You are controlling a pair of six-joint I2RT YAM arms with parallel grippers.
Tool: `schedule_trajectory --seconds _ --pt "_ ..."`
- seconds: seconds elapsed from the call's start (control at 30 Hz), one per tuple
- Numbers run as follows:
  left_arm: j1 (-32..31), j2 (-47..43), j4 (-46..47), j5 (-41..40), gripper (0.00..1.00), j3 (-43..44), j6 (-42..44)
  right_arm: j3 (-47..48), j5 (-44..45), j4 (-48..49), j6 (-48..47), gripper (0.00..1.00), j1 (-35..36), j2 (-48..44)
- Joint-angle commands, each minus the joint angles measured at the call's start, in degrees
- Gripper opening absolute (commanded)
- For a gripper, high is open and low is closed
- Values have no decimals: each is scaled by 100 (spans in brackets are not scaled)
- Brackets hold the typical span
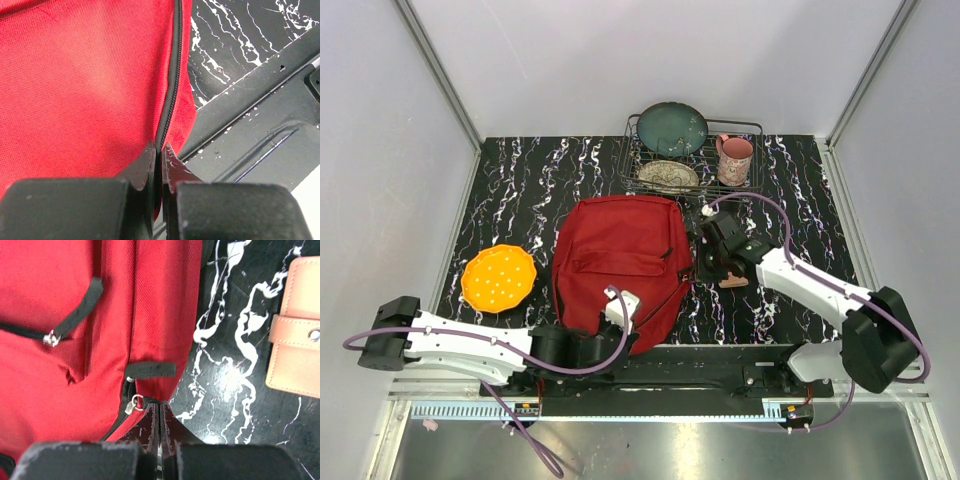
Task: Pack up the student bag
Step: Zip the student bag at the center of the board.
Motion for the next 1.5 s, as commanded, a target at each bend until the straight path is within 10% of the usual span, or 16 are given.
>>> schedule_trajectory --seconds 0.0,0.5,0.73,0.8,1.03,1.3,1.47 --pt "-210 -300 -421 213 0 -176 -251 394 950 435 -200 0 -592 210" --pt "-333 15 -527 152 3 -36 -392 641 212 770 -165 0 -997 449" --pt "-333 490 -246 -103 56 543 -49 -308 1351 454 415 0 -1058 -745" --pt "-324 648 -18 -121 57 676 82 -397 1451 445 547 0 -1172 -835" --pt "-246 746 -622 -594 99 1528 15 -176 593 523 591 10 -1190 -658" --pt "746 -546 -896 -351 99 1292 -32 -871 36 560 934 60 -1190 -2012" --pt "1739 -898 -1614 -227 99 1204 -478 -687 274 278 1224 67 -1199 -2724"
